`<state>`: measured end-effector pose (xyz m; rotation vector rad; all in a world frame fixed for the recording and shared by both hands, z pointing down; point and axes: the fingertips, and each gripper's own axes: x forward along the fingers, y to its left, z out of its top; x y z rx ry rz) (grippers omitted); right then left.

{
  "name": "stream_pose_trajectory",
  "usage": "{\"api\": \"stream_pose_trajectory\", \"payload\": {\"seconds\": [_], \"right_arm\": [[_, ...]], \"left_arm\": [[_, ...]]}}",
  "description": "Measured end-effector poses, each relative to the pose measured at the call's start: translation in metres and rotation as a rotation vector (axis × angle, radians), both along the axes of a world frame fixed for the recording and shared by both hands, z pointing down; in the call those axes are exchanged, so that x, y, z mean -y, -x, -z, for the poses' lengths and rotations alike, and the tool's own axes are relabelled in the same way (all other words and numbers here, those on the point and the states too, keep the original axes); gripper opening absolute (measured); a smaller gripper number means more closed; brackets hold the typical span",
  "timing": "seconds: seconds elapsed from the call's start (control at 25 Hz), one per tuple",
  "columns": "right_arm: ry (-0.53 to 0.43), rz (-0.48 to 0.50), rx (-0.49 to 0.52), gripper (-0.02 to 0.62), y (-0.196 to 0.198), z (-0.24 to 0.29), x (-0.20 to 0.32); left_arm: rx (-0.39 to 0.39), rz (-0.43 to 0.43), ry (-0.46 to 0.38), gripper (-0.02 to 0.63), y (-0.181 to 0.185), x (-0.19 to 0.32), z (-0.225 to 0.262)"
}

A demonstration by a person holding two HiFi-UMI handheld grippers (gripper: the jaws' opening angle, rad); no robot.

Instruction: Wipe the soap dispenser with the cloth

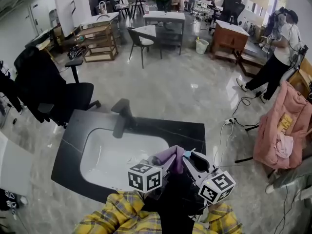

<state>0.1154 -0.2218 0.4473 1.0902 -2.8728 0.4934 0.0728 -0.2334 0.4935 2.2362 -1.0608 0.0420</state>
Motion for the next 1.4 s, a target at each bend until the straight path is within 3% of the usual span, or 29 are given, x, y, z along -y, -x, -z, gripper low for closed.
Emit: {"api": "stream_pose_trajectory", "payload": {"seconds": [0.16, 0.64, 1.12, 1.4], "right_arm": [[0.008, 0.005, 0.006, 0.109, 0.001, -0.003, 0.000], [0.015, 0.011, 0.010, 0.110, 0.000, -0.002, 0.000], [0.016, 0.015, 0.012, 0.112, -0.001, -0.005, 0.001], [0.006, 0.020, 0.022, 0.115, 0.000, -0.003, 0.002]], "left_arm": [[0.021, 0.015, 0.009, 0.058, 0.000, 0.003, -0.013], [0.200, 0.024, 0.049, 0.058, 0.001, 0.000, -0.061], [0.377, -0.008, -0.003, 0.058, 0.002, 0.002, -0.081], [0.322, 0.039, -0.050, 0.058, 0.019, -0.002, -0.059]]}}
